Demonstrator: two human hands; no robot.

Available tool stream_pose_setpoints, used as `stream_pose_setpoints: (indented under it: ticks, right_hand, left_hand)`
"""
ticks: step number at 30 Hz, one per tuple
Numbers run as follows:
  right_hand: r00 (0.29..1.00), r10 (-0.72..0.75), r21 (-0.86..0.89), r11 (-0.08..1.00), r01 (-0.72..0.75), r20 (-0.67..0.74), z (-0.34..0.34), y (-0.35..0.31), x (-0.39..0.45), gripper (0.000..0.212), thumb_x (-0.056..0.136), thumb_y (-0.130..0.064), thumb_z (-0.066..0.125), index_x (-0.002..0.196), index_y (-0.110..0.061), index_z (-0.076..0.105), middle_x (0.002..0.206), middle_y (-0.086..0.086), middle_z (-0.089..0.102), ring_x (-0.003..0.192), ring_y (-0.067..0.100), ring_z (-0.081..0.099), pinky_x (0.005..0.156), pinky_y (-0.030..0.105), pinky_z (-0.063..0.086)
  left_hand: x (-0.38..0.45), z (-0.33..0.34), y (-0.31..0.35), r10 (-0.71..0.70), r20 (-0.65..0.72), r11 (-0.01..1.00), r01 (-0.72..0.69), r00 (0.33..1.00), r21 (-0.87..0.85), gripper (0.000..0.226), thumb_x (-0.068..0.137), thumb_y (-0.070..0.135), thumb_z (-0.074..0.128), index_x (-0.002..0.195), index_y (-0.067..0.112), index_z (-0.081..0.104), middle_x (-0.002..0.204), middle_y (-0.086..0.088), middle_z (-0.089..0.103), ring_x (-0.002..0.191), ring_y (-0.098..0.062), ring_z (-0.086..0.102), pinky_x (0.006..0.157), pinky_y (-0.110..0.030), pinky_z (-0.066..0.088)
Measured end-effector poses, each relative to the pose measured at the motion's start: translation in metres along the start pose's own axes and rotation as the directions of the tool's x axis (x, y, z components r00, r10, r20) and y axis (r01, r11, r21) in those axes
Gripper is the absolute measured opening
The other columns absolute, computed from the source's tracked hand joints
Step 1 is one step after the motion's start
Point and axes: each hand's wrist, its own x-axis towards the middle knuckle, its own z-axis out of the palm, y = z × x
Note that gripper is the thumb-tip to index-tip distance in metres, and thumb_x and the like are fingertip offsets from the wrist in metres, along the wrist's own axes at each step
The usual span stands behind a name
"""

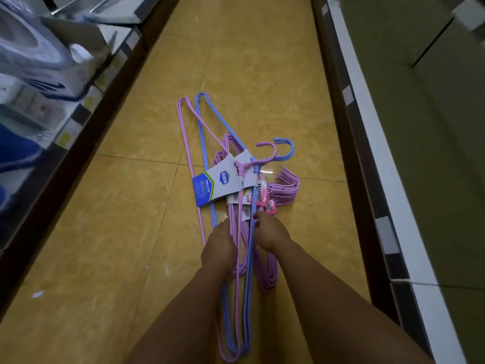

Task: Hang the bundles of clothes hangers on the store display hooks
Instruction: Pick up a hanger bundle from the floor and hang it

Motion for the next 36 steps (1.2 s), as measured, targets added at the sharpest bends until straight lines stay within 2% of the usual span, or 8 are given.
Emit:
stream_pose_setpoints:
  ticks: [9, 17, 24, 27, 29, 31, 33, 36]
  right_hand:
    - [0.997, 0.078, 0.152, 0.985, -0.075, -0.016, 0.016, 0.007, 0.023, 0.042, 0.091, -0.005, 0.044, 0.133, -0.006, 0.048, 0.135, 0.016, 0.052, 0.124, 0.031, 0.049, 0.097, 0.032, 0.04]
    - [0.986, 0.167, 0.27, 0.949, -0.162, 0.006, 0.027, 0.005, 0.035, 0.039, 0.091, -0.006, 0.044, 0.13, -0.001, 0.047, 0.13, 0.022, 0.05, 0.114, 0.036, 0.053, 0.087, 0.033, 0.043]
    - [0.952, 0.306, 0.528, 0.806, -0.269, 0.017, 0.029, -0.005, 0.041, 0.042, 0.093, -0.002, 0.04, 0.134, -0.001, 0.045, 0.135, 0.02, 0.048, 0.119, 0.036, 0.051, 0.092, 0.034, 0.044]
    - [0.954, 0.296, 0.591, 0.763, -0.262, 0.041, 0.027, -0.008, 0.042, 0.027, 0.09, 0.0, 0.043, 0.112, -0.004, 0.058, 0.106, 0.018, 0.059, 0.096, 0.032, 0.059, 0.073, 0.028, 0.043]
    - [0.96, 0.273, 0.631, 0.734, -0.251, 0.064, 0.026, -0.015, 0.039, 0.015, 0.087, 0.001, 0.045, 0.083, -0.007, 0.057, 0.074, 0.011, 0.052, 0.064, 0.023, 0.05, 0.056, 0.024, 0.036]
    - [0.961, 0.266, 0.649, 0.72, -0.248, 0.072, 0.027, -0.018, 0.039, 0.024, 0.087, -0.002, 0.047, 0.066, -0.011, 0.05, 0.063, 0.007, 0.046, 0.056, 0.018, 0.044, 0.052, 0.025, 0.034]
    - [0.96, 0.268, 0.682, 0.688, -0.247, 0.078, 0.027, -0.024, 0.037, 0.021, 0.088, -0.005, 0.048, 0.068, -0.01, 0.052, 0.069, 0.011, 0.052, 0.065, 0.023, 0.052, 0.06, 0.031, 0.042]
    - [0.973, 0.216, 0.7, 0.683, -0.208, 0.079, 0.026, -0.037, 0.035, 0.015, 0.091, -0.011, 0.052, 0.103, -0.004, 0.059, 0.096, 0.016, 0.061, 0.087, 0.027, 0.059, 0.078, 0.035, 0.05]
  left_hand:
    - [0.018, 0.023, 0.006, -0.144, 0.067, 0.974, 0.154, 0.987, -0.167, 0.056, 0.092, 0.003, 0.041, 0.147, 0.012, 0.031, 0.137, -0.016, 0.05, 0.123, -0.033, 0.049, 0.092, -0.031, 0.04]
    - [0.019, 0.021, 0.016, -0.121, 0.073, 0.963, 0.135, 0.99, -0.233, 0.042, 0.09, -0.002, 0.042, 0.131, 0.004, 0.05, 0.127, -0.017, 0.056, 0.116, -0.032, 0.052, 0.088, -0.03, 0.041]
    - [0.025, 0.025, 0.017, -0.233, 0.153, 0.879, 0.275, 0.961, -0.39, 0.044, 0.084, -0.002, 0.051, 0.128, 0.004, 0.046, 0.119, -0.019, 0.06, 0.106, -0.033, 0.057, 0.075, -0.028, 0.041]
    - [0.026, 0.023, 0.015, -0.236, 0.154, 0.884, 0.278, 0.959, -0.377, 0.044, 0.084, 0.003, 0.057, 0.127, 0.006, 0.047, 0.117, -0.017, 0.061, 0.106, -0.033, 0.057, 0.075, -0.027, 0.042]
    - [0.025, 0.018, 0.014, -0.238, 0.135, 0.877, 0.272, 0.962, -0.395, 0.034, 0.086, 0.008, 0.06, 0.118, 0.006, 0.051, 0.109, -0.015, 0.061, 0.101, -0.03, 0.057, 0.071, -0.024, 0.038]
    - [0.025, 0.013, 0.011, -0.246, 0.12, 0.859, 0.274, 0.962, -0.433, 0.02, 0.084, 0.009, 0.065, 0.101, 0.011, 0.053, 0.097, -0.011, 0.058, 0.09, -0.024, 0.055, 0.067, -0.023, 0.035]
    - [0.026, 0.012, 0.007, -0.259, 0.132, 0.842, 0.291, 0.957, -0.453, 0.02, 0.079, 0.01, 0.07, 0.085, 0.014, 0.052, 0.092, -0.013, 0.06, 0.086, -0.026, 0.058, 0.072, -0.028, 0.044]
    - [0.036, 0.019, -0.011, -0.293, 0.135, 0.826, 0.321, 0.947, -0.463, 0.025, 0.059, 0.014, 0.068, 0.082, 0.011, 0.058, 0.091, -0.021, 0.066, 0.089, -0.037, 0.064, 0.08, -0.047, 0.054]
